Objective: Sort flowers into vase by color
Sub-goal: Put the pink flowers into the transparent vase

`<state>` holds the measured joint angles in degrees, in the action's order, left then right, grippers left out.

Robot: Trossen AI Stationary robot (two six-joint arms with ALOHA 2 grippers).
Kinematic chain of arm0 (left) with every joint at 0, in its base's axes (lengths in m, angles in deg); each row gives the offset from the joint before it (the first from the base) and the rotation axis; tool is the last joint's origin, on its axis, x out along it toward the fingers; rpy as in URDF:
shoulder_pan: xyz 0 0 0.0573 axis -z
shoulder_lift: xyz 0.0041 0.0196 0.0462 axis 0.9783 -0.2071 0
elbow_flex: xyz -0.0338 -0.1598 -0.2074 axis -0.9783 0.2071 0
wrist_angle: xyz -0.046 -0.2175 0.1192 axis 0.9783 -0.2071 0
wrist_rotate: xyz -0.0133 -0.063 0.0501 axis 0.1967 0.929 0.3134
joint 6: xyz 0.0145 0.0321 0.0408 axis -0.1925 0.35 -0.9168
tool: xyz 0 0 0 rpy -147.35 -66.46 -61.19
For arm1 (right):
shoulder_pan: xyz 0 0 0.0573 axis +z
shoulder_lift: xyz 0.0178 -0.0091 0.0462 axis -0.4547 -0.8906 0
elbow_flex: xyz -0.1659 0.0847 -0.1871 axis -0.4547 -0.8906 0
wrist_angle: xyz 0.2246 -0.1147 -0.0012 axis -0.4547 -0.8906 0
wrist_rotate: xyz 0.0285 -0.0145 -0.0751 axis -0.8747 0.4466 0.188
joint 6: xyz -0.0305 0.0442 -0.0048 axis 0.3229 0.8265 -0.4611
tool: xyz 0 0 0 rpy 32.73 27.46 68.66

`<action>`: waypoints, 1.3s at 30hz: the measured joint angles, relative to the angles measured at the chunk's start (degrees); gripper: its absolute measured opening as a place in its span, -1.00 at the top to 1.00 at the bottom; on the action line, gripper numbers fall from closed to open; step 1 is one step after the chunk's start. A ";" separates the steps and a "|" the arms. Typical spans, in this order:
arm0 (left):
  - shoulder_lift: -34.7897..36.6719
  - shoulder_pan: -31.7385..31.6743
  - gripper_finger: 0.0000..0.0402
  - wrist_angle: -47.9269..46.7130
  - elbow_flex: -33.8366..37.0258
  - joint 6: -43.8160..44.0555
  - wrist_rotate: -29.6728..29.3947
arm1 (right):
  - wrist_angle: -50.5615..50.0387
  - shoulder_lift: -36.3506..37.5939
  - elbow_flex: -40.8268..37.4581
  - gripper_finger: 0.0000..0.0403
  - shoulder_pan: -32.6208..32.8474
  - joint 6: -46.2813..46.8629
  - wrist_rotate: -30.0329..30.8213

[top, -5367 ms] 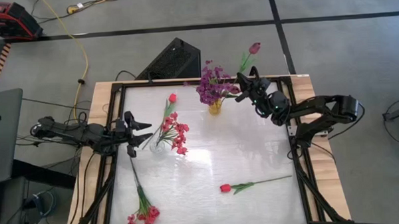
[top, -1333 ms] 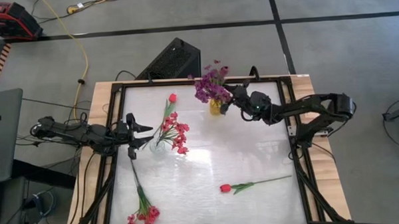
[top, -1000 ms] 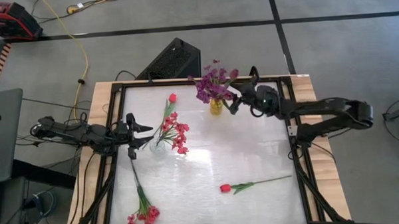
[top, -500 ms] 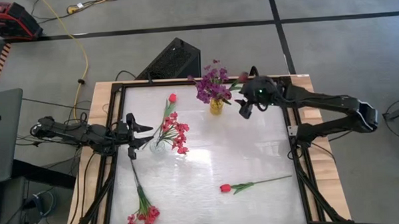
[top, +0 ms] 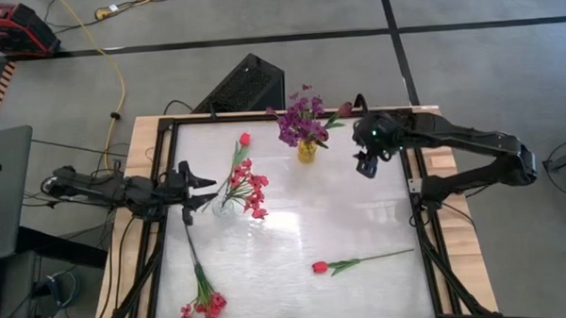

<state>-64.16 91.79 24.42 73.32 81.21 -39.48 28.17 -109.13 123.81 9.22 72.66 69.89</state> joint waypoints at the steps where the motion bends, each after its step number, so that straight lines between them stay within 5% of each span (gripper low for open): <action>1: 0.00 -0.34 0.15 -2.90 -1.17 0.80 0.04 | -0.19 -0.02 0.00 -0.11 1.25 0.49 -0.98; 10: -2.64 0.83 0.15 -20.67 -14.92 3.66 18.74 | 0.69 -0.02 0.00 -0.11 12.95 5.98 -2.13; 17: -12.71 5.12 0.15 -23.94 -16.94 8.06 33.25 | 1.64 -0.02 0.00 -0.11 18.11 10.36 -2.00; 27: -26.49 16.67 0.15 -23.19 -16.92 8.20 31.84 | 5.66 -0.04 0.00 -0.11 24.50 16.82 -1.42; 39: -39.41 32.05 0.15 -23.63 -16.90 3.74 20.65 | 8.72 -0.04 0.00 -0.11 33.26 25.20 10.88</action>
<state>-103.57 123.83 0.79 56.42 84.95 -18.82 36.89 -109.17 123.81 42.48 97.86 80.76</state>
